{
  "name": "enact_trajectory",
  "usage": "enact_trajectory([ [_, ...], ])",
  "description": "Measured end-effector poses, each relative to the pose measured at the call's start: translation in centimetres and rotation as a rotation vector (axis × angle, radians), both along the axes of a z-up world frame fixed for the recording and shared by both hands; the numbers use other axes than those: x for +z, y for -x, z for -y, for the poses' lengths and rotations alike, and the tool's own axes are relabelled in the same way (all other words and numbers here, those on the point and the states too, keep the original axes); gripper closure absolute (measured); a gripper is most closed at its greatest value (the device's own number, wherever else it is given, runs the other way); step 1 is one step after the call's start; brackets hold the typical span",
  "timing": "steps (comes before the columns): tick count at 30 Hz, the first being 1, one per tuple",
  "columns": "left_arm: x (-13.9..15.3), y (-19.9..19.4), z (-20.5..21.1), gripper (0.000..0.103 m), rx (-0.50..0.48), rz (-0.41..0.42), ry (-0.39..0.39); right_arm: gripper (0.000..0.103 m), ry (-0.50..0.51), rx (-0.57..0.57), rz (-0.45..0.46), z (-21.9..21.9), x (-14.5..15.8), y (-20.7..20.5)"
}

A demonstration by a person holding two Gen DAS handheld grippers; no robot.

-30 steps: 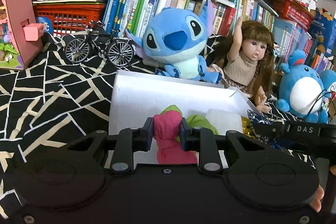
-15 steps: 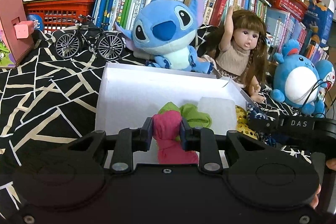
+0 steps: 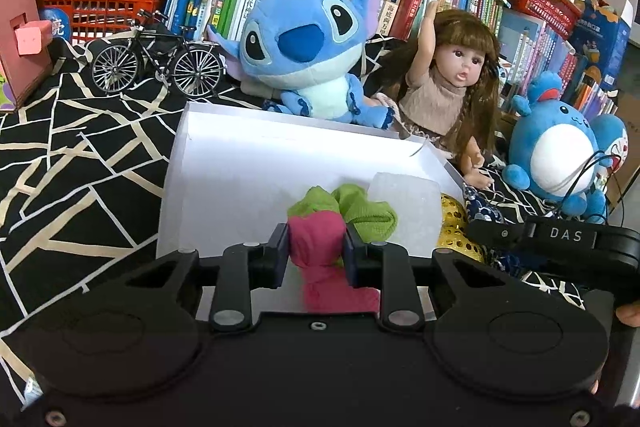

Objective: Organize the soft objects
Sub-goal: 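Open the left tool releasing the scrunchie while the right tool releases the pouch in the box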

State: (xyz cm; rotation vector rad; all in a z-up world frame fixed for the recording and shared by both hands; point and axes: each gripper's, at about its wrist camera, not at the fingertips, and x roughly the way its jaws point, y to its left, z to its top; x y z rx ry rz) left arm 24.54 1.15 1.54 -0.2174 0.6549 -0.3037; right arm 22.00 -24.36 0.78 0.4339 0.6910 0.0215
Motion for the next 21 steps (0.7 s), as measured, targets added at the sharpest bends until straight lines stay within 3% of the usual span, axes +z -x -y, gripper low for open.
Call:
enact_trajectory([
  [3,0.0,0.0,0.2,0.077,-0.005,-0.004,0.004,0.032,0.012,0.005,0.008,0.1,0.4,0.2],
  [10,-0.1,0.0,0.6,0.076,-0.014,-0.006,-0.001,0.027,0.012,0.009,0.027,0.3,1.1,0.7],
  [15,0.0,0.1,0.5,0.068,-0.013,-0.01,0.005,0.026,-0.006,0.014,0.04,0.5,1.5,1.1],
  [21,0.4,0.6,0.1,0.05,-0.007,0.0,0.013,0.024,-0.01,0.022,0.071,0.7,2.4,1.9],
])
